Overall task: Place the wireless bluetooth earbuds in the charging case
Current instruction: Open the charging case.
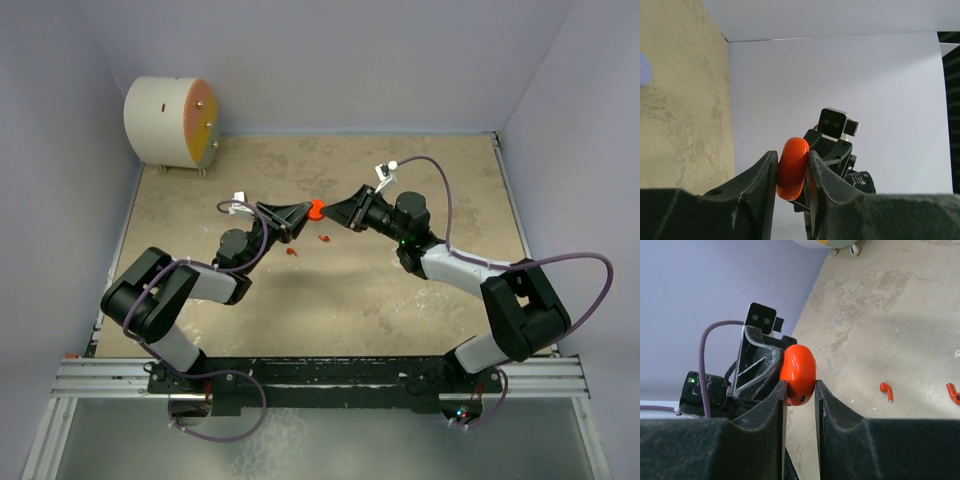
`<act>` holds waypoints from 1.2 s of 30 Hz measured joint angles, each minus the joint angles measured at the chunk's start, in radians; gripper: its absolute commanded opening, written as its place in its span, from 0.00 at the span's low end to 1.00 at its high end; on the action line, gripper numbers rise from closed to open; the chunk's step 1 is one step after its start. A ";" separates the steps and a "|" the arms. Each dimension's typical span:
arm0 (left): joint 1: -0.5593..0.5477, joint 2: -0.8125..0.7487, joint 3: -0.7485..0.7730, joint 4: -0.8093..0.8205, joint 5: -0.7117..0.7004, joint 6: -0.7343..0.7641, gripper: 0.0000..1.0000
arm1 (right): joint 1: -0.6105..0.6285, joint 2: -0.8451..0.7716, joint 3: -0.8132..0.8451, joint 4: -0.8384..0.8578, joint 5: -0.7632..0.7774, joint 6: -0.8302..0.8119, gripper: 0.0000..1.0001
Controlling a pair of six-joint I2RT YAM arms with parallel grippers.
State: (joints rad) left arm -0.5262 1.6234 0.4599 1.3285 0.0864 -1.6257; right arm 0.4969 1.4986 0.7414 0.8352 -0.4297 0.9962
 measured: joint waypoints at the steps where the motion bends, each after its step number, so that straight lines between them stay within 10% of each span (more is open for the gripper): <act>1: 0.000 0.000 0.000 0.000 0.001 0.004 0.28 | -0.001 0.000 -0.003 0.003 -0.002 0.000 0.08; 14: -0.008 0.000 0.006 -0.039 0.007 0.046 0.00 | -0.007 0.002 -0.013 0.018 -0.027 0.007 0.50; 23: -0.020 0.000 0.016 -0.071 0.007 0.053 0.00 | -0.009 0.031 -0.013 0.048 -0.039 0.009 0.48; 36: -0.027 0.000 0.022 -0.065 0.007 0.058 0.10 | -0.016 0.047 -0.014 0.062 -0.054 0.034 0.19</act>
State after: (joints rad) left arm -0.5529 1.6230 0.4820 1.2636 0.0937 -1.5677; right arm 0.4812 1.5455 0.7277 0.8974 -0.4835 1.0298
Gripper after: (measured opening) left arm 0.229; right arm 0.270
